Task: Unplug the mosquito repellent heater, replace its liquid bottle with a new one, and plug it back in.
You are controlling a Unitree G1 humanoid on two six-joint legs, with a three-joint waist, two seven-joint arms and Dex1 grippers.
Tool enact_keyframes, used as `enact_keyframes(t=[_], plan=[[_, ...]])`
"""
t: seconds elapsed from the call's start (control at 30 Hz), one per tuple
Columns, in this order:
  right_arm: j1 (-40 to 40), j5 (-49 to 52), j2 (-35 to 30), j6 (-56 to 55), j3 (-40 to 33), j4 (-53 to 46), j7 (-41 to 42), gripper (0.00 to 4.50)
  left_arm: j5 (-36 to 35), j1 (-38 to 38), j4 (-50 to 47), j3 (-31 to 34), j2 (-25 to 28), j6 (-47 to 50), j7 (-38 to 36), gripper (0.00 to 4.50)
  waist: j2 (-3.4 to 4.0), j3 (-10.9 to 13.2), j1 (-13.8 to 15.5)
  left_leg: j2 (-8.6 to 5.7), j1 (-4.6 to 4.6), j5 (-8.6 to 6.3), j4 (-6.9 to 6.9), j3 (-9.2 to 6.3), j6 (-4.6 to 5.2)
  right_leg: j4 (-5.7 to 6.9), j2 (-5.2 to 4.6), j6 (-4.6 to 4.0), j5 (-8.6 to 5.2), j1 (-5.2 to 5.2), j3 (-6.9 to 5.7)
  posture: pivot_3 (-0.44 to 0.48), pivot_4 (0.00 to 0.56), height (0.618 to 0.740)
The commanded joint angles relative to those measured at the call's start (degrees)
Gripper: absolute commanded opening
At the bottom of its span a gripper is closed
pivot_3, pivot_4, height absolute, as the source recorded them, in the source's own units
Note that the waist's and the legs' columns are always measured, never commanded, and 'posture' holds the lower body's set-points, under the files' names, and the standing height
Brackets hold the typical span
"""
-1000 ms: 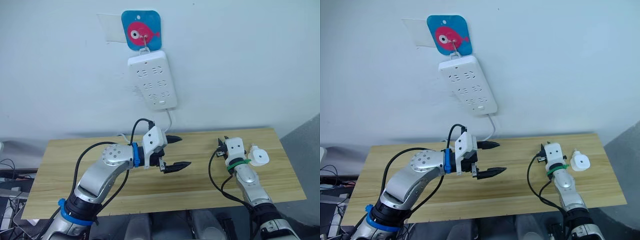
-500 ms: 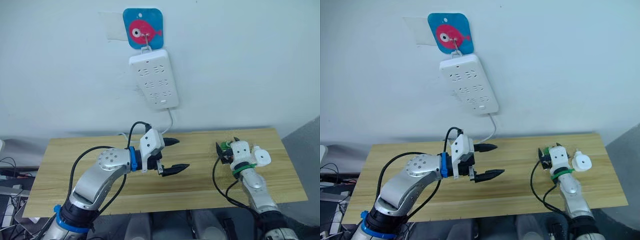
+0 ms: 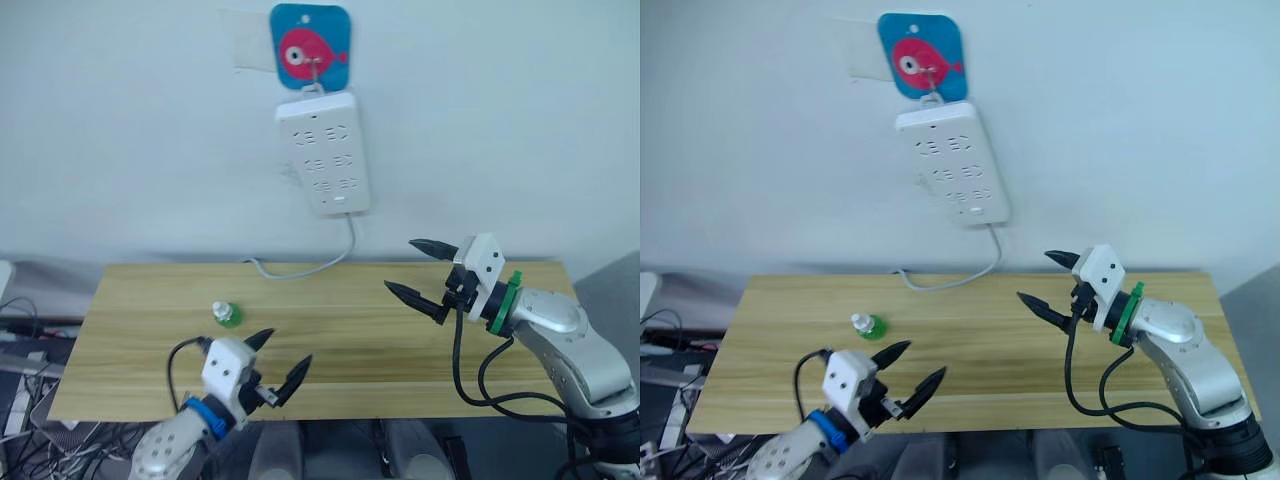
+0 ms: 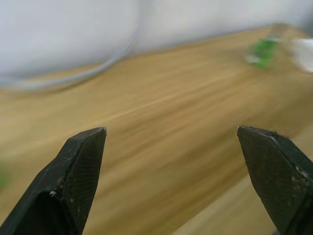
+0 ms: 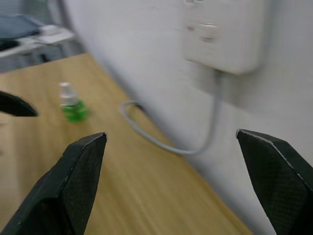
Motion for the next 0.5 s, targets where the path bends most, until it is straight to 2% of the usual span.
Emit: enact_keyframes(t=[0.03, 0.13, 0.23, 0.5], plan=[[-3.6, 2.0, -1.1, -0.2, 1.3, 1.8, 8.1, 4.44, 5.9, 5.2, 2.2, 2.1, -4.0, -7.7, 7.4, 4.5, -0.12, 0.2, 0.7, -0.02, -0.02, -0.01, 0.0, 0.01, 0.01, -0.09, 0.0, 0.0, 0.0, 0.01, 0.01, 0.035, 0.316, 0.74], [-7.5, 2.1, -0.9, -0.7, 3.6, 4.5, 14.3, 4.44, 8.5, 5.7, 8.0, 3.4, -7.4, -13.5, 11.5, 4.5, -0.19, 0.6, 1.2, -0.07, -0.15, -0.12, -0.02, 0.01, 0.19, -0.4, 0.0, 0.01, 0.0, 0.05, -0.09, 0.065, 0.33, 0.74], [-10.4, 1.5, -0.2, -0.8, 6.1, 5.7, 18.7, 4.44, 7.1, 0.7, 16.1, 5.4, -9.8, -16.7, 13.6, 4.5, -0.13, 1.4, 2.1, -0.1, -0.37, -0.13, -0.02, 0.0, 0.22, -0.42, 0.02, 0.0, 0.0, -0.1, -0.22, 0.084, 0.353, 0.74], [-14.0, -0.6, 2.2, -0.6, 6.7, 8.4, 19.0, 4.44, 6.7, -13.5, 34.8, 8.4, -8.9, -24.3, 13.9, 4.5, -0.17, 3.3, 2.6, -0.05, -0.46, -0.13, 0.06, 0.01, 0.21, -0.35, 0.01, 0.0, 0.01, -0.16, -0.47, 0.083, 0.406, 0.74]])
